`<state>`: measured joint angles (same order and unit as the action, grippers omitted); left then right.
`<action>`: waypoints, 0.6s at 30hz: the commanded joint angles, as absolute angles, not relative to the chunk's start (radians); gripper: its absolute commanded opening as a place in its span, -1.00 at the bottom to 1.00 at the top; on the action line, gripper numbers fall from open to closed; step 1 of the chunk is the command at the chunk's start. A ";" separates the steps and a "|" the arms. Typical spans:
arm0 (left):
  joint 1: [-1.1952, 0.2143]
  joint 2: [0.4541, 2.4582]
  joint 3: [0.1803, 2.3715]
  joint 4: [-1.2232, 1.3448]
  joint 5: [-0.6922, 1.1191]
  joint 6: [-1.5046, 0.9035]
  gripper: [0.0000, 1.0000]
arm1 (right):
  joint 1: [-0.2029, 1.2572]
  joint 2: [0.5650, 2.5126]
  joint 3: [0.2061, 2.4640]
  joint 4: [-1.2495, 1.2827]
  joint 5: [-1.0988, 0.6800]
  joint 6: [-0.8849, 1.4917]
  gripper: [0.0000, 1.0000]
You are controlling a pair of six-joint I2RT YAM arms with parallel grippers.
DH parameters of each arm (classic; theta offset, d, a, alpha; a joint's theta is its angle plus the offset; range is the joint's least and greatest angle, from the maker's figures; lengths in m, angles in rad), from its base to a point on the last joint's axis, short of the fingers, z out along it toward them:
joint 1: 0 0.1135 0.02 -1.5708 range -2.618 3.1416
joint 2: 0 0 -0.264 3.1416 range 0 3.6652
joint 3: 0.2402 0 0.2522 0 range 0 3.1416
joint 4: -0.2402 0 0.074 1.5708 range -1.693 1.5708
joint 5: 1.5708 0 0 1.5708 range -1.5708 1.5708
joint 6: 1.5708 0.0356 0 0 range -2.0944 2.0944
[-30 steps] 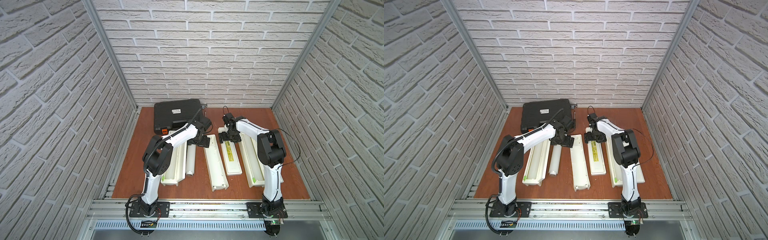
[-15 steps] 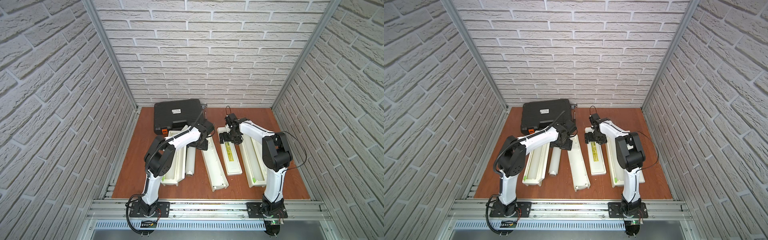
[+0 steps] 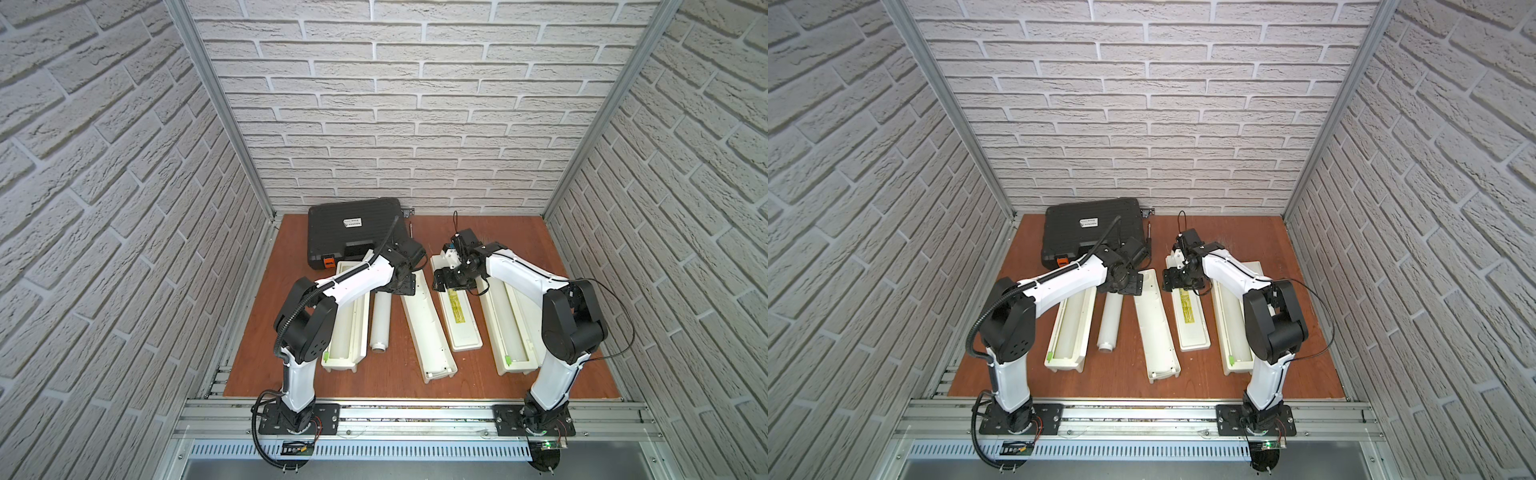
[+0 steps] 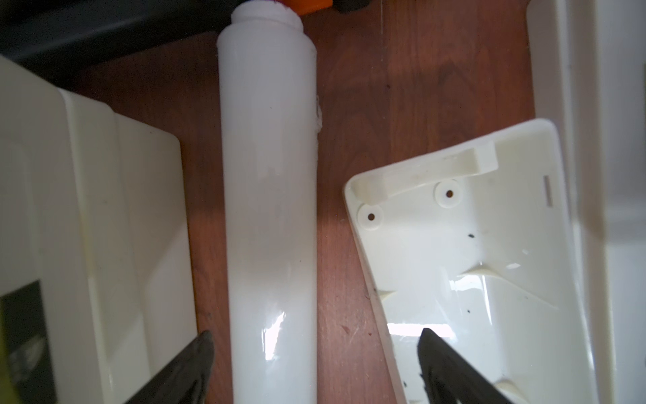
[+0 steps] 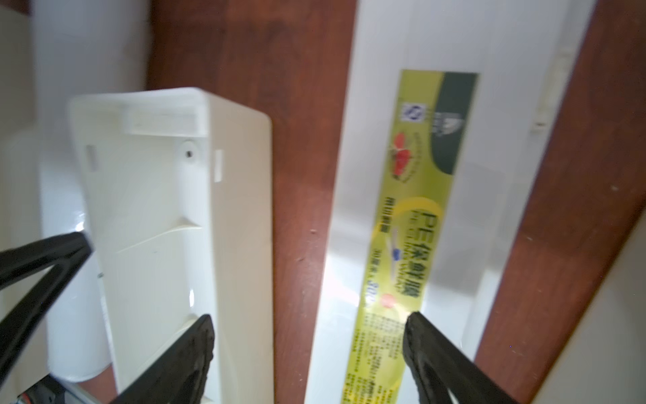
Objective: Put plastic wrap rolls into dispensers
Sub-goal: Place the lid at the center of the board, then adjust the plastic wrap cutting box at the center of the board.
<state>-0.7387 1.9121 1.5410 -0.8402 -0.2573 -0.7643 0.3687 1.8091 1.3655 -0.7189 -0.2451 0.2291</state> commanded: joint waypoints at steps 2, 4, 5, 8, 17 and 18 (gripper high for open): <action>-0.732 1.882 1.519 -0.827 -0.279 -0.785 0.74 | 0.409 1.751 1.332 -0.694 -0.290 0.166 0.68; -0.727 1.878 1.512 -0.823 -0.278 -0.791 0.71 | 0.414 1.768 1.333 -0.696 -0.287 0.169 0.65; -0.726 1.879 1.509 -0.821 -0.276 -0.792 0.70 | 0.418 1.788 1.339 -0.696 -0.288 0.174 0.61; -0.723 1.883 1.511 -0.819 -0.269 -0.793 0.68 | 0.452 1.858 1.391 -0.718 -0.239 0.194 0.42; -0.713 1.888 1.509 -0.816 -0.262 -0.782 0.68 | 0.486 1.926 1.437 -0.763 -0.015 0.366 -0.12; -0.710 1.890 1.508 -0.813 -0.259 -0.783 0.68 | 0.485 1.930 1.441 -0.776 0.001 0.380 -0.16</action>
